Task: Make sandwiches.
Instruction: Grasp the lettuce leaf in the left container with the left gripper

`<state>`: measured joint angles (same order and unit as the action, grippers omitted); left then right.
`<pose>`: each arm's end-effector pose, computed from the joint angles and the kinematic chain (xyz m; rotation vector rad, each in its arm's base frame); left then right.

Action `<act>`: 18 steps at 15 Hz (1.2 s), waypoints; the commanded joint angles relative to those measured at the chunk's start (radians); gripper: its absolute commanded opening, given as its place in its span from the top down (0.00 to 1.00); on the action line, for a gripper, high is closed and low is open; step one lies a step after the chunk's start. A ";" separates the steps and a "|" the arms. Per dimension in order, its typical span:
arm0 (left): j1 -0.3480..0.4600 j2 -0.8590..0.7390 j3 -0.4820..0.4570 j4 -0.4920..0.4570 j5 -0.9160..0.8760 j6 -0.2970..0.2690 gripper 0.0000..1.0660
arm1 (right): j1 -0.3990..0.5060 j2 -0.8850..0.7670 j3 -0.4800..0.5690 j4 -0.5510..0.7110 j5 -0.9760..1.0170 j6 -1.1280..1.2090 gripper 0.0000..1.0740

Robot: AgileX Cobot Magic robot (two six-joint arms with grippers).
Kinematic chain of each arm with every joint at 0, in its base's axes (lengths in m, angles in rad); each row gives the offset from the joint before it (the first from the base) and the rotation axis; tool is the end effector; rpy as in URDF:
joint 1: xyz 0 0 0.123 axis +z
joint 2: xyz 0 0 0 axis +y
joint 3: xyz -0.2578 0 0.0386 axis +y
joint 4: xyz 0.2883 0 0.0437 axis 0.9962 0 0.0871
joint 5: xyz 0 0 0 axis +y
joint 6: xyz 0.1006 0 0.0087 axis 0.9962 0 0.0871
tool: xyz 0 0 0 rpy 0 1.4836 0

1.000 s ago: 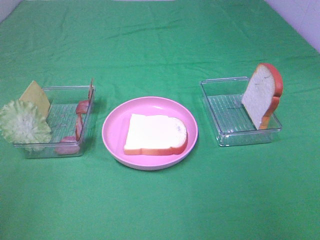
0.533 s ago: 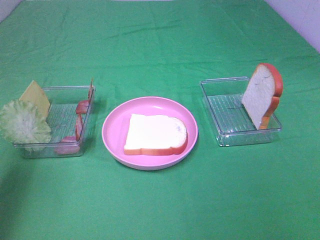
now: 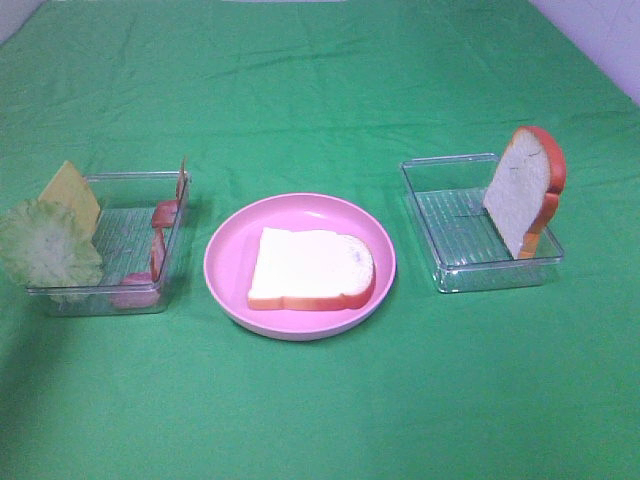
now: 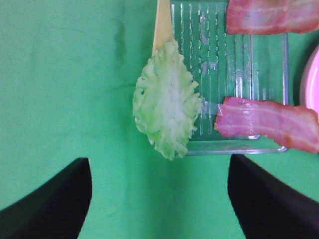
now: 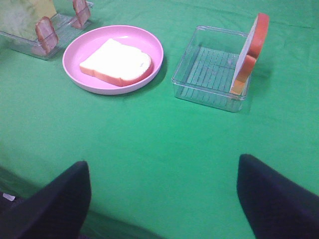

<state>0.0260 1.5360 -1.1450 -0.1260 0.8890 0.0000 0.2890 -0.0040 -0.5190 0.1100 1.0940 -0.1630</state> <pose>0.3503 -0.0008 0.2192 -0.1196 2.7563 -0.1492 0.0538 0.0263 0.2958 -0.4693 2.0019 0.2099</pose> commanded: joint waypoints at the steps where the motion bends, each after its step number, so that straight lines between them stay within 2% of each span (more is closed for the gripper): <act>1: -0.002 0.111 -0.040 0.000 -0.013 -0.008 0.32 | -0.001 -0.024 0.003 0.005 -0.009 -0.010 0.31; 4: 0.018 0.199 -0.048 -0.013 -0.075 -0.031 0.32 | -0.001 -0.024 0.003 0.005 -0.009 -0.010 0.31; 6: 0.013 0.264 -0.048 -0.026 -0.146 -0.027 0.32 | -0.001 -0.024 0.003 0.005 -0.009 -0.010 0.31; 7: 0.012 0.293 -0.048 -0.062 -0.163 -0.025 0.32 | -0.001 -0.024 0.003 0.005 -0.009 -0.010 0.31; 9: 0.011 0.325 -0.048 -0.125 -0.154 0.024 0.32 | -0.001 -0.024 0.003 0.005 -0.009 -0.010 0.31; 12: 0.009 0.336 -0.048 -0.137 -0.155 0.037 0.32 | -0.001 -0.024 0.003 0.005 -0.009 -0.010 0.31; 17: 0.009 0.340 -0.048 -0.153 -0.158 0.033 0.53 | -0.001 -0.024 0.003 0.005 -0.009 -0.010 0.31; 18: 0.009 0.340 -0.048 -0.160 -0.158 0.023 0.61 | -0.001 -0.024 0.003 0.005 -0.009 -0.010 0.31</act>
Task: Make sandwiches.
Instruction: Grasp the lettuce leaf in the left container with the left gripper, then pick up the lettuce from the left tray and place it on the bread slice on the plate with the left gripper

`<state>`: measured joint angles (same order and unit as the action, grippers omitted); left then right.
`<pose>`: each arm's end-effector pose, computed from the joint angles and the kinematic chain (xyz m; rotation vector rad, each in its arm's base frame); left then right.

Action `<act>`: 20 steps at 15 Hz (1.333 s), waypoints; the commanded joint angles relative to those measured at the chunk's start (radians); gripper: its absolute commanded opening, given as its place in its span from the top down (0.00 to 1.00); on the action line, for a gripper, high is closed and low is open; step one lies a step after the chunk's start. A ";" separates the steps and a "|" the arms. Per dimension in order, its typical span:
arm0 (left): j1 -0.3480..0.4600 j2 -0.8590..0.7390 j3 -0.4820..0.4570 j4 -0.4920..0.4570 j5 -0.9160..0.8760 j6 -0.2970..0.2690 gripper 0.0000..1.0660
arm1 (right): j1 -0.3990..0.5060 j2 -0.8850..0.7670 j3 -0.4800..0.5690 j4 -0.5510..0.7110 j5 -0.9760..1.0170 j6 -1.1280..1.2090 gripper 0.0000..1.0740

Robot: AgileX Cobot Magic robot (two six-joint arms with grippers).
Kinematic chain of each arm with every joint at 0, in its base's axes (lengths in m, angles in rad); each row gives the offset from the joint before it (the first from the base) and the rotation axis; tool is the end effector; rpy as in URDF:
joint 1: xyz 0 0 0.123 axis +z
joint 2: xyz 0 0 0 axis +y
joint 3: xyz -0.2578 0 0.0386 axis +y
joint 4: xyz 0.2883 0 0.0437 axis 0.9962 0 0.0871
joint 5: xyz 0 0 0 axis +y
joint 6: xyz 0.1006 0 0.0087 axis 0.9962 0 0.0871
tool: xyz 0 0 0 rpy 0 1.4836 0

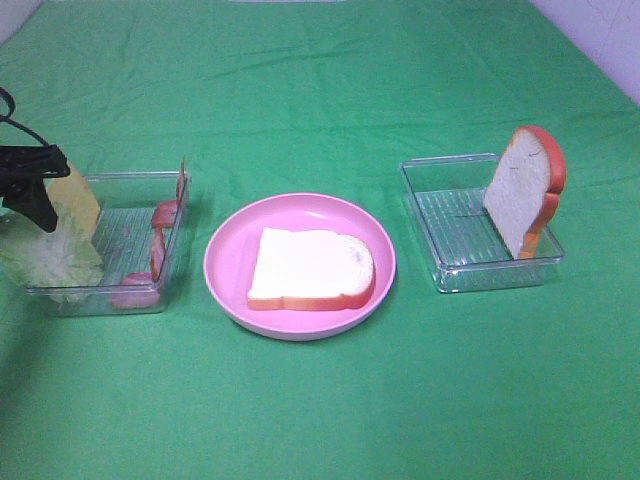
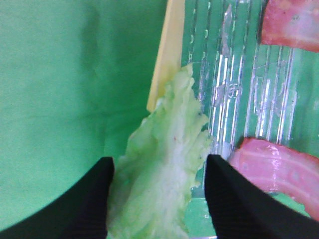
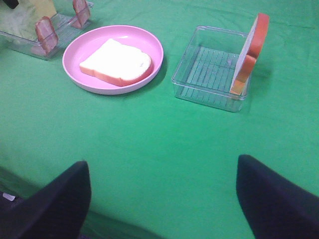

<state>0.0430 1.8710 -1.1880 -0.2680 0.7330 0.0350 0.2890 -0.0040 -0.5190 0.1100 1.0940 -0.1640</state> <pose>0.3902 -0.0011 0.1137 -0.2674 2.8680 -0.2799 0.0538 0.0263 0.2958 -0.4703 2.0016 0.2093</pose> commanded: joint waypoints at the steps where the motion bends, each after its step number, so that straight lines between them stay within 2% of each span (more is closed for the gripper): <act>1: -0.008 0.005 -0.005 -0.022 -0.005 -0.012 0.69 | -0.001 -0.024 0.003 0.005 -0.009 -0.009 0.31; 4: -0.008 0.005 -0.005 -0.023 -0.020 -0.012 0.88 | -0.001 -0.024 0.003 0.005 -0.009 -0.009 0.31; 5: -0.008 0.005 -0.005 -0.036 -0.024 -0.012 0.99 | -0.001 -0.024 0.003 0.005 -0.009 -0.009 0.31; 11: -0.008 0.002 -0.005 -0.076 -0.028 -0.008 1.00 | -0.001 -0.024 0.003 0.005 -0.009 -0.009 0.31; 18: -0.008 0.002 -0.005 -0.262 -0.023 0.103 1.00 | -0.001 -0.024 0.003 0.005 -0.009 -0.009 0.31; 20: -0.008 -0.010 -0.006 -0.315 -0.024 0.155 1.00 | -0.001 -0.024 0.003 0.005 -0.009 -0.009 0.31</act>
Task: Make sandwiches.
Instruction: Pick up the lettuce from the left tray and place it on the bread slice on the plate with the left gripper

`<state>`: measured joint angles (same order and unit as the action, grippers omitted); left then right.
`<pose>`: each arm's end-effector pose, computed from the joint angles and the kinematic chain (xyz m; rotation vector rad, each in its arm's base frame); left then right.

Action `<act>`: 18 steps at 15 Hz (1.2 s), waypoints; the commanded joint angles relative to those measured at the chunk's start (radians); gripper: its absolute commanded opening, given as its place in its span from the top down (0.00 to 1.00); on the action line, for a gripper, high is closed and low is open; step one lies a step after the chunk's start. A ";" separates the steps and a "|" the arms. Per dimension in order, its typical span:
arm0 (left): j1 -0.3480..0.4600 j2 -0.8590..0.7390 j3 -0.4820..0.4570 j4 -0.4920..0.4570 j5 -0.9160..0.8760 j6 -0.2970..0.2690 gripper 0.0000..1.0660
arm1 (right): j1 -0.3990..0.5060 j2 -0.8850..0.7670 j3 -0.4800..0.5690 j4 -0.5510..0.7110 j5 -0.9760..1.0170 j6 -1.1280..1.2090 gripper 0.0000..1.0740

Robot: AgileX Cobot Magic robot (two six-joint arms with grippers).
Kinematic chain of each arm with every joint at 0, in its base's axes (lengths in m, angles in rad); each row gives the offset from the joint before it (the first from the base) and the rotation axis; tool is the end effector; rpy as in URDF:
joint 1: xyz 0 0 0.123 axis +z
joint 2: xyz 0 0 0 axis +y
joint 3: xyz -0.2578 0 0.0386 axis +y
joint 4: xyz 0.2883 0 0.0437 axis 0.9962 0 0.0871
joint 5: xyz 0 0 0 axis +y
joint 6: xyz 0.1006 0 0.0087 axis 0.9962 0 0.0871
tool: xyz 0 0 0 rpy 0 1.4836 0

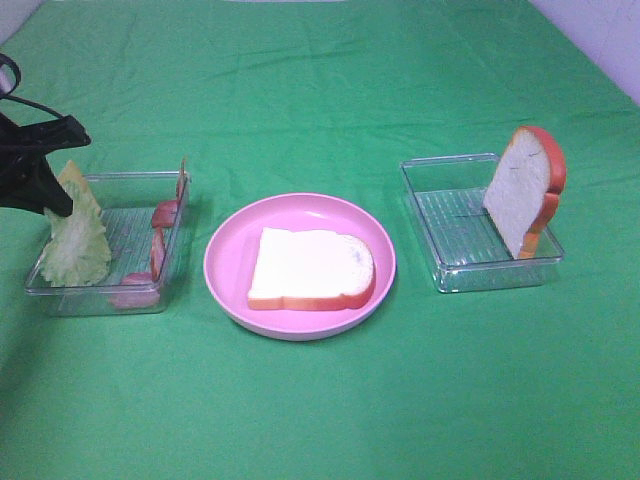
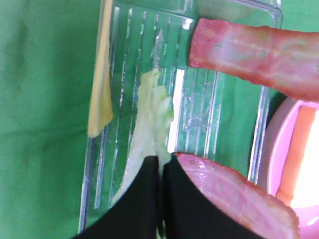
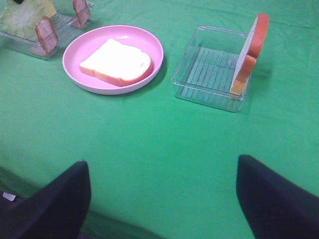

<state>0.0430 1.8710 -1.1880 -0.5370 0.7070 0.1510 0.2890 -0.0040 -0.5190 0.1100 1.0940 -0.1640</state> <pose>0.3972 -0.0165 0.1201 -0.3598 2.7727 -0.5303 0.0538 0.0263 0.2958 -0.4703 2.0016 0.2093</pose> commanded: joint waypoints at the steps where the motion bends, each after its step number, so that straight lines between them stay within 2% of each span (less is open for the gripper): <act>1: -0.008 -0.031 -0.012 -0.067 0.002 0.053 1.00 | -0.001 -0.024 0.003 0.005 -0.009 -0.009 0.31; 3: -0.008 -0.042 -0.053 -0.095 0.052 0.066 1.00 | -0.001 -0.024 0.003 0.005 -0.009 -0.009 0.31; 7: -0.008 -0.046 -0.145 -0.250 0.154 0.146 1.00 | -0.001 -0.024 0.003 0.005 -0.009 -0.009 0.31; 9: -0.008 -0.046 -0.179 -0.376 0.180 0.206 1.00 | -0.001 -0.024 0.003 0.005 -0.009 -0.009 0.31; 10: -0.008 -0.046 -0.185 -0.553 0.203 0.298 1.00 | -0.001 -0.024 0.003 0.005 -0.009 -0.009 0.31; 12: -0.027 -0.045 -0.185 -0.653 0.219 0.363 1.00 | -0.001 -0.024 0.003 0.005 -0.009 -0.009 0.31; 13: -0.059 -0.045 -0.185 -0.690 0.216 0.388 1.00 | -0.001 -0.024 0.003 0.005 -0.009 -0.009 0.31; 15: -0.112 -0.041 -0.185 -0.708 0.208 0.395 1.00 | -0.001 -0.024 0.003 0.005 -0.009 -0.009 0.31; 16: -0.204 -0.041 -0.185 -0.711 0.166 0.410 1.00 | -0.001 -0.024 0.003 0.005 -0.009 -0.009 0.31; 18: -0.275 -0.041 -0.185 -0.729 0.116 0.426 1.00 | -0.001 -0.024 0.003 0.005 -0.009 -0.009 0.31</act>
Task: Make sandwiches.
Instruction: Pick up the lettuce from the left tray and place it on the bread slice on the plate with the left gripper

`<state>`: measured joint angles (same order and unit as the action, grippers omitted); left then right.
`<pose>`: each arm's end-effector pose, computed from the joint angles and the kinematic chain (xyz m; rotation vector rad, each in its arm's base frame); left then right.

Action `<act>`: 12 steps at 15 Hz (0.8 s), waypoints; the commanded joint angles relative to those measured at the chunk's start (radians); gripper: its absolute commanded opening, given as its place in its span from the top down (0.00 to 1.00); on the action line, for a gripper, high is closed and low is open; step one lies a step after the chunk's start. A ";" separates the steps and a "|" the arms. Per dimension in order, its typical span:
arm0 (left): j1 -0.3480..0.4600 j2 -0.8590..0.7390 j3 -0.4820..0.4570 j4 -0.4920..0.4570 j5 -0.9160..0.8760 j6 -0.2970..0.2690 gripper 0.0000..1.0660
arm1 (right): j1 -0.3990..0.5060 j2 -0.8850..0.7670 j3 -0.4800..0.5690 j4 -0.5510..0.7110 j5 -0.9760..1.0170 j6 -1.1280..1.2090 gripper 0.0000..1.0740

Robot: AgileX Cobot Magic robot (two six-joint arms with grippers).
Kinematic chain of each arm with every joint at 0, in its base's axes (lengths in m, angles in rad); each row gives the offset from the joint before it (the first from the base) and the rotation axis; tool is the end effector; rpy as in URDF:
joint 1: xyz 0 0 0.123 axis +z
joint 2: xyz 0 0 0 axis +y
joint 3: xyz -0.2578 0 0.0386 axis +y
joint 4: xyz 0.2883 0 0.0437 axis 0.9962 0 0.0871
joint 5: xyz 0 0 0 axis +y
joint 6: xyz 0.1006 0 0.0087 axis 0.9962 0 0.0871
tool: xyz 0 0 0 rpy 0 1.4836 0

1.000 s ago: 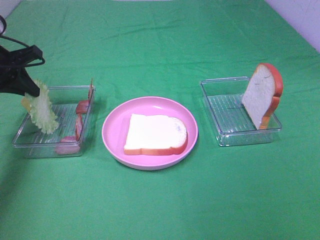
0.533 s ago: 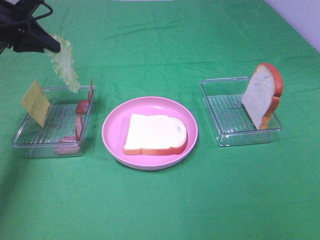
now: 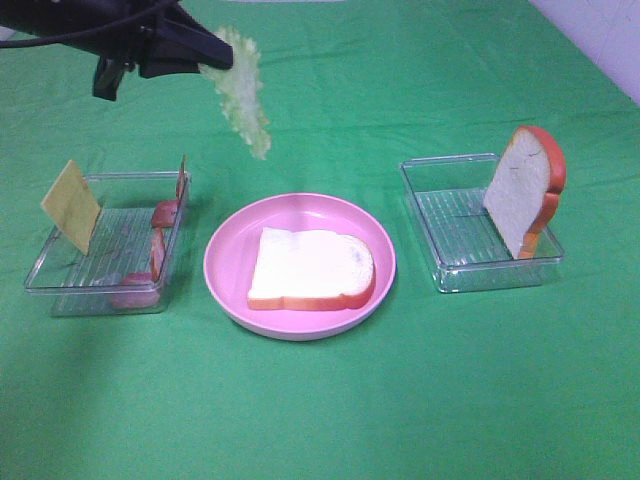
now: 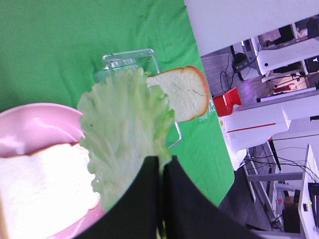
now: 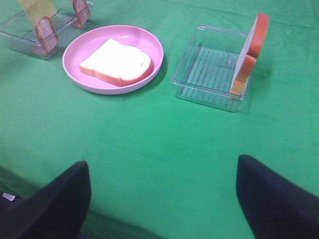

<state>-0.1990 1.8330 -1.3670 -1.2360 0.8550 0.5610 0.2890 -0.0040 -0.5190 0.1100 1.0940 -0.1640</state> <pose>0.4107 -0.1563 0.2237 0.0498 2.3686 -1.2756 0.0538 0.0263 0.2958 -0.4703 2.0016 0.2093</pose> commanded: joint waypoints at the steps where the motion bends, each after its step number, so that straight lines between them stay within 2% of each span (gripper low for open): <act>1: -0.071 -0.001 -0.006 -0.040 -0.070 0.018 1.00 | -0.001 -0.024 0.003 0.005 -0.009 -0.009 0.31; 5: -0.187 0.078 -0.006 -0.101 -0.147 0.026 1.00 | -0.001 -0.024 0.003 0.005 -0.009 -0.009 0.31; 8: -0.243 0.194 -0.006 -0.148 -0.142 0.089 1.00 | -0.001 -0.024 0.003 0.005 -0.009 -0.009 0.31; 9: -0.243 0.220 -0.006 -0.140 -0.137 0.090 1.00 | -0.001 -0.024 0.003 0.005 -0.009 -0.009 0.31; 12: -0.235 0.261 -0.006 -0.026 -0.149 0.074 1.00 | -0.001 -0.024 0.003 0.005 -0.009 -0.009 0.31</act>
<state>-0.4360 2.0940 -1.3670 -1.2660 0.7010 0.6330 0.2890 -0.0040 -0.5190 0.1100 1.0940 -0.1640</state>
